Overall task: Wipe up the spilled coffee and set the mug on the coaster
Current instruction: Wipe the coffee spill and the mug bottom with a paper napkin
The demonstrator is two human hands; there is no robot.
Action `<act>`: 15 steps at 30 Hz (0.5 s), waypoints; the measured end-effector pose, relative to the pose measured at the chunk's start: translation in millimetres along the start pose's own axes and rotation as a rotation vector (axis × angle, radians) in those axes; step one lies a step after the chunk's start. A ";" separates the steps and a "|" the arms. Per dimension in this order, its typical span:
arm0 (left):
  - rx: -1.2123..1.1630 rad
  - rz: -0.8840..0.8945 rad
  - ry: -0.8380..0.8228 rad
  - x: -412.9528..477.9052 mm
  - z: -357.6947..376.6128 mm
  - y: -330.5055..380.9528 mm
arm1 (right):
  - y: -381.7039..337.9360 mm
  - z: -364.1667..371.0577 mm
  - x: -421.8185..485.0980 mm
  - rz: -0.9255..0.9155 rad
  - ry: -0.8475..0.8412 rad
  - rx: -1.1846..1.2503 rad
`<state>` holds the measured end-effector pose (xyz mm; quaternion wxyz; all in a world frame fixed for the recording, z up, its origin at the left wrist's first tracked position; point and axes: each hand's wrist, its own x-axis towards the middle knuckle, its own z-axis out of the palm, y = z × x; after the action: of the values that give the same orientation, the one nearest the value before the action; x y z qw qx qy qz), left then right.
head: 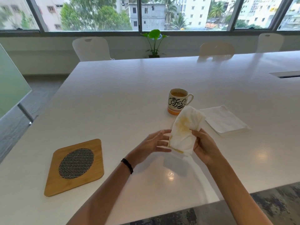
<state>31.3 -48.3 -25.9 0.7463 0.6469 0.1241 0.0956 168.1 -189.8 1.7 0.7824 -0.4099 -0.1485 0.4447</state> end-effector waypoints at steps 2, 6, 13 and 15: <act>-0.022 -0.002 -0.055 -0.6 1.8 -0.2 | 1.6 -1.4 8.5 -0.005 -0.006 -0.044; -0.040 0.028 -0.008 1.4 1.2 -3.9 | 2.8 -0.1 19.3 -0.056 -0.082 -0.169; -0.010 0.144 0.311 6.3 -0.2 -3.9 | 2.9 5.4 30.9 -0.310 -0.361 -0.786; -0.006 0.161 0.335 5.2 -1.7 -3.2 | 1.9 5.5 32.8 -0.362 -0.439 -0.933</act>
<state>35.6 -45.6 -29.7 0.7072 0.6275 0.1940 0.2617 182.0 -159.6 -0.6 0.5323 -0.5790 -0.5579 0.2648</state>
